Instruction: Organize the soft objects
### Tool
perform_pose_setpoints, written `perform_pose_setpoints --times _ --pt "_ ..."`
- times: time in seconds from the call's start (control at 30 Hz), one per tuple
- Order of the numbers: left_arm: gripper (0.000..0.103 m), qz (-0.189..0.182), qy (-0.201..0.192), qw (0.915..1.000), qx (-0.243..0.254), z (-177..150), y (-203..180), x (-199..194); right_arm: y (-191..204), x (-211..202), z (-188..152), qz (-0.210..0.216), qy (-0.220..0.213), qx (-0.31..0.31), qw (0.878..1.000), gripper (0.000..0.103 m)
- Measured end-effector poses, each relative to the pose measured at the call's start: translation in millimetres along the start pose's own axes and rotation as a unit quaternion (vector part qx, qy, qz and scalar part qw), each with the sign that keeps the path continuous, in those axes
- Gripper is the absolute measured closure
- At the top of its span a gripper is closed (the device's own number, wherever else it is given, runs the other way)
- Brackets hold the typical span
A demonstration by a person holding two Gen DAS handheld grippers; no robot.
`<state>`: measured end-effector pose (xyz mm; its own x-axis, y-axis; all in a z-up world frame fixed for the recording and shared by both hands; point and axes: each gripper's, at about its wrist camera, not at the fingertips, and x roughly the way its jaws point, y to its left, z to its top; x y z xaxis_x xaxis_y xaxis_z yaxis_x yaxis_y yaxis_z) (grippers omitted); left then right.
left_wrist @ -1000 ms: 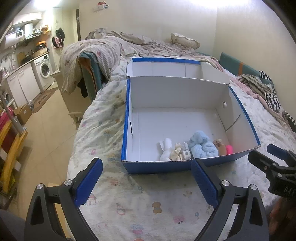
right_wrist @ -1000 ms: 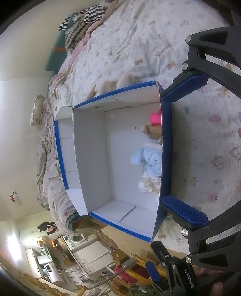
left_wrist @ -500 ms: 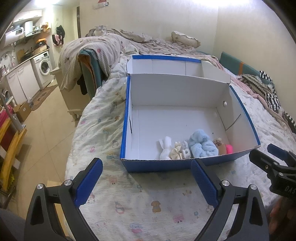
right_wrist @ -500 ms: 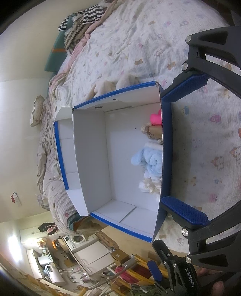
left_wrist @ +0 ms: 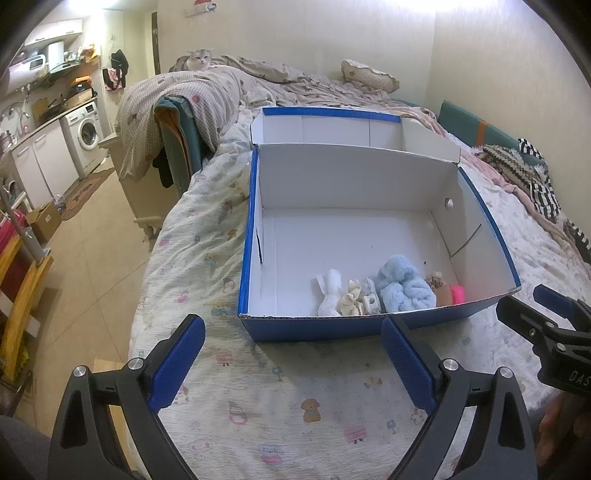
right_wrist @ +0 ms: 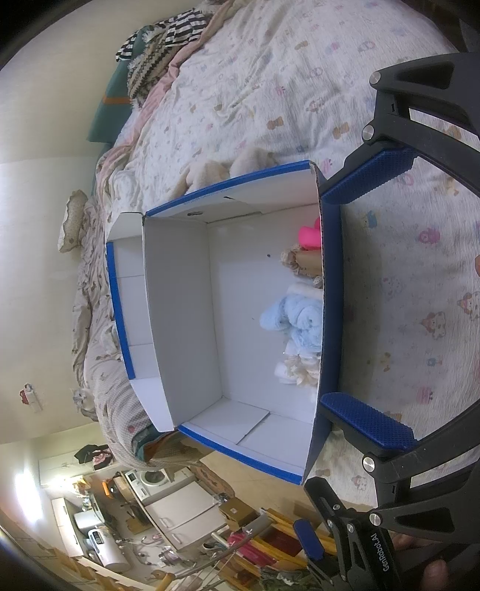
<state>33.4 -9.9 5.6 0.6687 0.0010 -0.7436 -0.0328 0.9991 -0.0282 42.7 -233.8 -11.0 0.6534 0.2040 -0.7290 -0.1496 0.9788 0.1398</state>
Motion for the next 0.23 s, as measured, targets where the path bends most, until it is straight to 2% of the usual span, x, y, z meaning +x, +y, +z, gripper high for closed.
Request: perform_pose_setpoints --times 0.23 --pt "0.006 -0.013 0.003 0.9999 -0.001 -2.3 0.7 1.9 -0.1 0.3 -0.2 -0.001 0.000 0.000 1.000 0.000"
